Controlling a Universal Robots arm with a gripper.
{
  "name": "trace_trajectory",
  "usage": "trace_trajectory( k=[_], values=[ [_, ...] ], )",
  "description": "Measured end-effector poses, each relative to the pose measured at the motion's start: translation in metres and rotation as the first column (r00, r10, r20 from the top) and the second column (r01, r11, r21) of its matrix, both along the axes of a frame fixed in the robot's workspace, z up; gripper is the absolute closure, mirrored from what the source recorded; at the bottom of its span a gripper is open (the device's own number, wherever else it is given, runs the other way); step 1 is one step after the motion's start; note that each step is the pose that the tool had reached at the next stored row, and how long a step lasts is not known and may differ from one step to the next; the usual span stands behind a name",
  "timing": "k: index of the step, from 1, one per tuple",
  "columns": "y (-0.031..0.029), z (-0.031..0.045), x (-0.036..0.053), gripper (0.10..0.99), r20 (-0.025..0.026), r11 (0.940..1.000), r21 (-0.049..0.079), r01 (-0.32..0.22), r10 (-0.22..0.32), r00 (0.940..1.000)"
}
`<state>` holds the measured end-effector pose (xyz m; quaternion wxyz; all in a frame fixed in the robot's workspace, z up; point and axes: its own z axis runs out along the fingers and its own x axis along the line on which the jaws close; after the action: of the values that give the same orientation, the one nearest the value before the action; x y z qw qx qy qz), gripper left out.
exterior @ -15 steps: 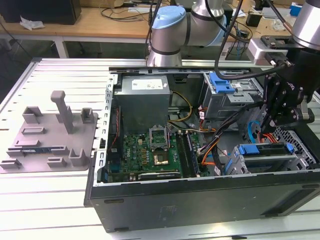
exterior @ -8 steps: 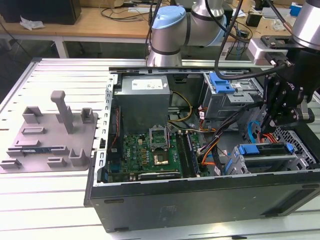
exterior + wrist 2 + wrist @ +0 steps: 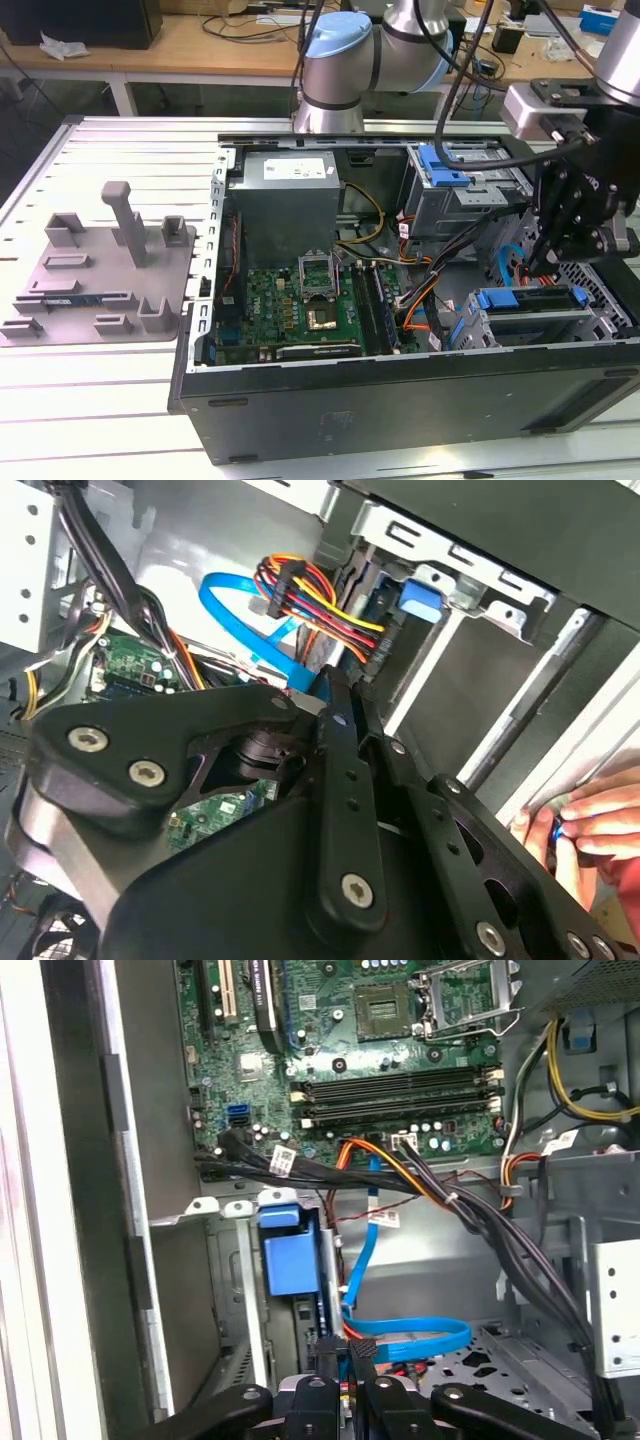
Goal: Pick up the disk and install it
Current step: 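Insert the second disk wire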
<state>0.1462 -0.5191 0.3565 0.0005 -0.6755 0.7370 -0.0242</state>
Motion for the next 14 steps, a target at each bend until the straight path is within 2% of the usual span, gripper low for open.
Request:
trace_trajectory(
  k=[3,14],
  values=[
    [-0.0049,0.0,0.0,0.922,0.0,1.0,0.0,0.0,0.0,1.0],
    [-0.0065,-0.002,0.0,0.922,0.0,1.0,0.0,0.0,0.0,1.0]
  ],
)
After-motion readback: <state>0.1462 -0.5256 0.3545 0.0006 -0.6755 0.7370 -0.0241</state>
